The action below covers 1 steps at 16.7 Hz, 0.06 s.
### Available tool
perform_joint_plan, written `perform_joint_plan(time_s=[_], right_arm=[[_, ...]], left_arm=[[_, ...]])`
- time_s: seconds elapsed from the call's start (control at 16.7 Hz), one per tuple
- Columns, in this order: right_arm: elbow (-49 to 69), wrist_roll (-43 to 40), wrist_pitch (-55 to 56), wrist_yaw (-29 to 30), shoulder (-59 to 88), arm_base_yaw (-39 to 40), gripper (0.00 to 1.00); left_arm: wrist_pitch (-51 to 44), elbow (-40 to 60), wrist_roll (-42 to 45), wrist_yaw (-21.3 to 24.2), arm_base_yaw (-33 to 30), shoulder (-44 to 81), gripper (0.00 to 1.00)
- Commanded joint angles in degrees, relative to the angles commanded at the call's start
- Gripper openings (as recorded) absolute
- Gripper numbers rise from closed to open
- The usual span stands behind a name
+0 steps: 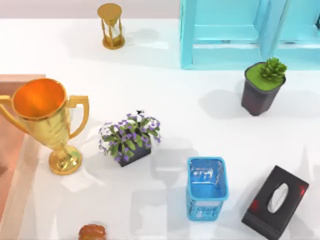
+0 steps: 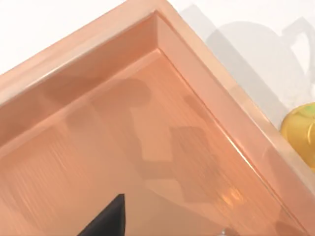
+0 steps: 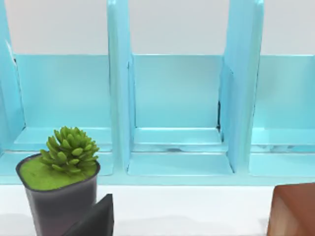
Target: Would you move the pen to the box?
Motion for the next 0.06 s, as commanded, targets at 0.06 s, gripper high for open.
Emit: perform_joint_plan(time_s=[0.06], right_arm=[[0.0,0.0,0.0,0.0,0.0,0.0,1.00]], left_arm=[[0.0,0.0,0.0,0.0,0.0,0.0,1.00]])
